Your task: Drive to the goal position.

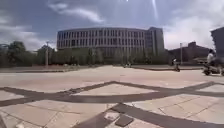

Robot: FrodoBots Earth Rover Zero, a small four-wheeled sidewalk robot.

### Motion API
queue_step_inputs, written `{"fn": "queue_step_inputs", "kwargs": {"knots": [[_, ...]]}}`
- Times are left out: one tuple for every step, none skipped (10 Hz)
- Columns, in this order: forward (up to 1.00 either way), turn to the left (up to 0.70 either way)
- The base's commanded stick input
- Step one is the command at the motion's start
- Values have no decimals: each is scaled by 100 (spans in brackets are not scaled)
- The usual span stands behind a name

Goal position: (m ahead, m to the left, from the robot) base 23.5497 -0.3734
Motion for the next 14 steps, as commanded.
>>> {"fn": "queue_step_inputs", "kwargs": {"knots": [[70,0],[70,0],[70,0],[70,0],[70,0],[70,0],[70,0],[70,0],[70,0],[70,0],[70,0],[70,0],[70,0],[70,0]]}}
